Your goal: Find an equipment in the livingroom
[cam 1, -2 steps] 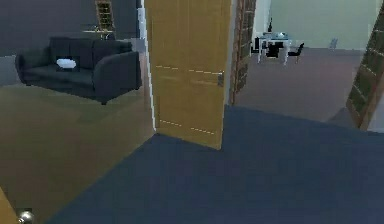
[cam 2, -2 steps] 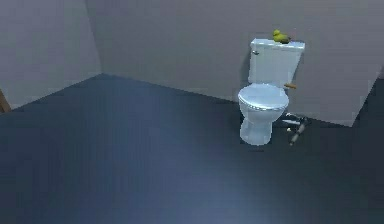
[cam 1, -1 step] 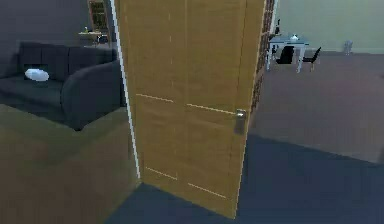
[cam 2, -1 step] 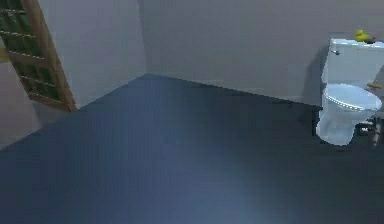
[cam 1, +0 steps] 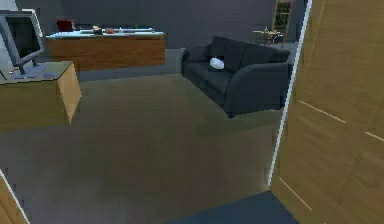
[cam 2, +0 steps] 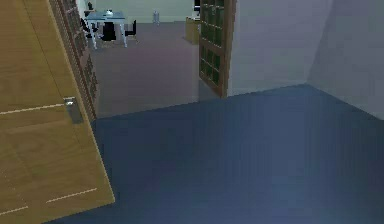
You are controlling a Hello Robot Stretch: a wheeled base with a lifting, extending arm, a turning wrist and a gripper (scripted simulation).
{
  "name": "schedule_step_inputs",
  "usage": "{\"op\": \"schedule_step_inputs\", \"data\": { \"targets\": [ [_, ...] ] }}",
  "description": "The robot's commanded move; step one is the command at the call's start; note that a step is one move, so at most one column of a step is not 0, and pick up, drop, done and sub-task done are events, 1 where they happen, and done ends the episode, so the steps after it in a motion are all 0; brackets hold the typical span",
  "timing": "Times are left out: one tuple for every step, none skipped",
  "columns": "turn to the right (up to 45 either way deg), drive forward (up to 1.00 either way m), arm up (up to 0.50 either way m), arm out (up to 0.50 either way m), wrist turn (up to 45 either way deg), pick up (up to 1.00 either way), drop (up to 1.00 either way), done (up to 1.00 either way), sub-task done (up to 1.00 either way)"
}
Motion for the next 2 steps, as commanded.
{"op": "schedule_step_inputs", "data": {
  "targets": [
    [-18.0, 0.0, 0.0, 0.0, 0.0, 0.0, 0.0, 0.0, 0.0],
    [0.0, 1.0, 0.0, 0.0, 0.0, 0.0, 0.0, 0.0, 0.0]
  ]
}}
